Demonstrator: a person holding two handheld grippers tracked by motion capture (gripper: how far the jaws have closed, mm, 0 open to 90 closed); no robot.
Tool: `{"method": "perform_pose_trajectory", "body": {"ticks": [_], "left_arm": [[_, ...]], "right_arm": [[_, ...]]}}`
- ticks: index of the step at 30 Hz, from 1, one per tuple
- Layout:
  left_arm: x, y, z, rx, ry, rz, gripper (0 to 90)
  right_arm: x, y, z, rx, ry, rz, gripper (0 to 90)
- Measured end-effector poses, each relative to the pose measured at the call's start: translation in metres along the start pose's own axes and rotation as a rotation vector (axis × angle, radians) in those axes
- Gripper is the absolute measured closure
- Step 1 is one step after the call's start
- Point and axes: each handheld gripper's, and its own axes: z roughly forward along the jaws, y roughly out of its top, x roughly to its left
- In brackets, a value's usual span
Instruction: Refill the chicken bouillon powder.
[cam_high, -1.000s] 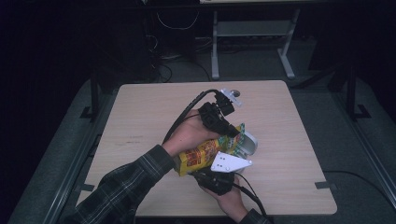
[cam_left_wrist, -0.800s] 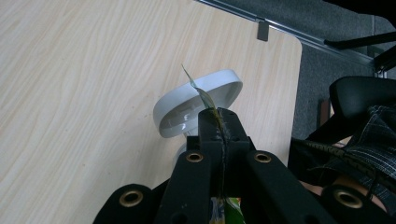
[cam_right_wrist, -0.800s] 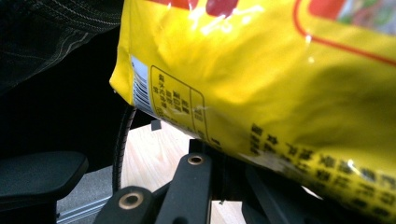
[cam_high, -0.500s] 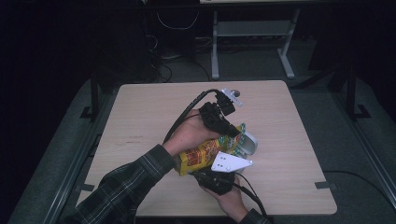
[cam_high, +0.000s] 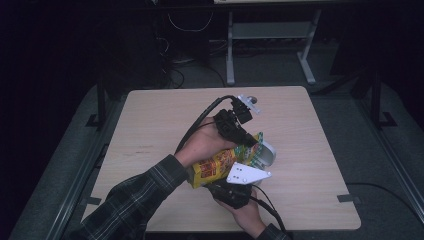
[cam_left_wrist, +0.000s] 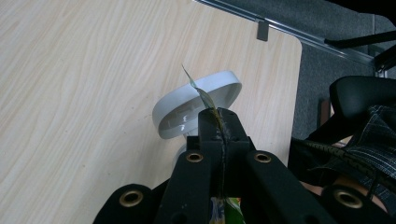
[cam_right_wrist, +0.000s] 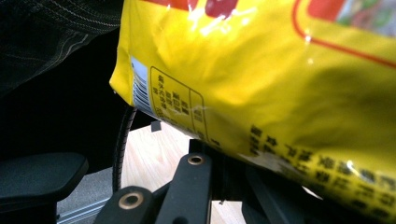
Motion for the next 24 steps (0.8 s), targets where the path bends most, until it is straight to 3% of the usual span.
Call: {"method": "perform_pose_trajectory", "body": {"ticks": [24], "left_arm": [[-0.0010, 0.0033, 0.0009, 0.013, 0.002, 0.003, 90.0]], "right_arm": [[0.0001, 0.0007, -0.0013, -0.014, 0.003, 0.004, 90.0]]}}
